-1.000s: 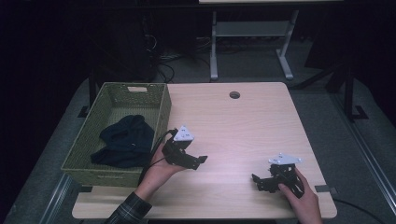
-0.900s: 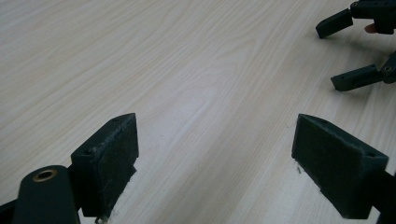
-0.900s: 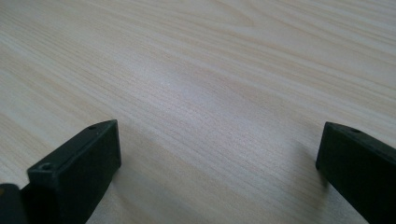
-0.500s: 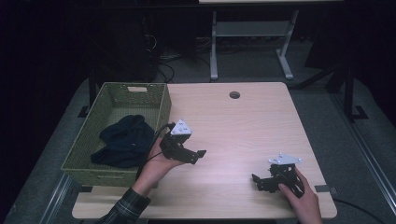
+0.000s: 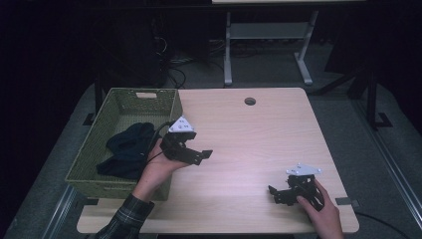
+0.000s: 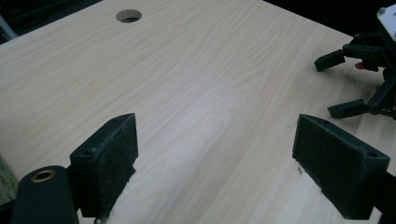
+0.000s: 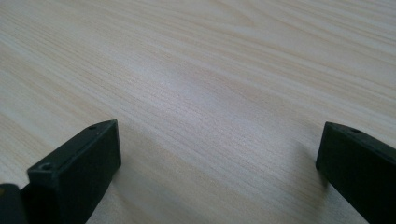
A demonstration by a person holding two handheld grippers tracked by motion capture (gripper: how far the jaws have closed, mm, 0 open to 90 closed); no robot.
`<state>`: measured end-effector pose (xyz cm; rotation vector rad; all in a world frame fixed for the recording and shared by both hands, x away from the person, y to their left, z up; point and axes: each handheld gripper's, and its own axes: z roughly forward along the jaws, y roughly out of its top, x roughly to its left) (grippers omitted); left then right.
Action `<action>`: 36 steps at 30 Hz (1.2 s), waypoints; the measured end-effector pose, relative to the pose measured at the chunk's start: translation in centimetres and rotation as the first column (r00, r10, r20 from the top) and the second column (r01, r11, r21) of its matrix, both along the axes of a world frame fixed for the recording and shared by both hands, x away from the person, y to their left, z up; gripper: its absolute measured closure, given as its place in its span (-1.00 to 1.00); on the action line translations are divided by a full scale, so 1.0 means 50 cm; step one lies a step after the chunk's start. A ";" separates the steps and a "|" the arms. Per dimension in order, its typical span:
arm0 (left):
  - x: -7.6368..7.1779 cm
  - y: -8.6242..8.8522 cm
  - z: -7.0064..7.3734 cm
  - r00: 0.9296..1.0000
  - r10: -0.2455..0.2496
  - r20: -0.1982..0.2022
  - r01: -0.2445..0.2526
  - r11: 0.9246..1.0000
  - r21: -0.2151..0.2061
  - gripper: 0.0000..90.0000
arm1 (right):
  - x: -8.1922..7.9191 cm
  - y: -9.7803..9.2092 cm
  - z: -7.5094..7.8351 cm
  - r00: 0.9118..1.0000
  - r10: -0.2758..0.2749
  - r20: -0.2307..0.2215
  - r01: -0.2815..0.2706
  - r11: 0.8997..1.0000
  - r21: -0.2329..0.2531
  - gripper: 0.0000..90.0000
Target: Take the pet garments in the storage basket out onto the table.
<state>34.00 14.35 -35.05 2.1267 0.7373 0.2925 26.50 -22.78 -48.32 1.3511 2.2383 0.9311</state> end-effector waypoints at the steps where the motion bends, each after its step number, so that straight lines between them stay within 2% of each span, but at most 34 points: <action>1: 0.002 0.002 0.003 1.000 0.004 0.000 -0.004 1.000 -0.007 -0.70 | 0.000 0.000 0.000 1.000 0.000 -0.001 0.000 1.000 0.000 -1.00; 7: 0.013 0.019 0.020 1.000 0.021 0.004 -0.021 1.000 -0.009 -0.70 | 0.000 0.000 0.000 1.000 0.000 -0.001 0.000 1.000 0.000 -1.00; 15: 0.022 0.054 0.024 0.998 0.059 -0.005 -0.059 0.998 -0.018 -0.69 | 0.000 0.000 0.000 1.000 0.000 -0.001 0.000 1.000 0.000 -1.00; 19: 0.026 0.071 0.027 0.997 0.071 -0.004 -0.071 0.997 -0.009 -0.69 | 0.000 0.000 0.000 1.000 0.000 -0.001 0.000 1.000 0.000 -1.00; 31: 0.037 0.147 0.035 0.990 0.144 -0.008 -0.144 0.989 -0.032 -0.64 | 0.000 0.000 0.000 1.000 0.000 -0.001 0.000 1.000 -0.001 -1.00; 34: 0.039 0.159 0.036 0.989 0.150 -0.004 -0.150 0.988 -0.025 -0.63 | 0.000 0.000 0.000 1.000 0.000 -0.002 0.000 1.000 0.000 -1.00; 36: 0.041 0.175 0.036 0.985 0.173 0.002 -0.173 0.985 -0.014 -0.63 | 0.000 0.000 0.000 1.000 0.000 -0.001 0.000 1.000 -0.001 -1.00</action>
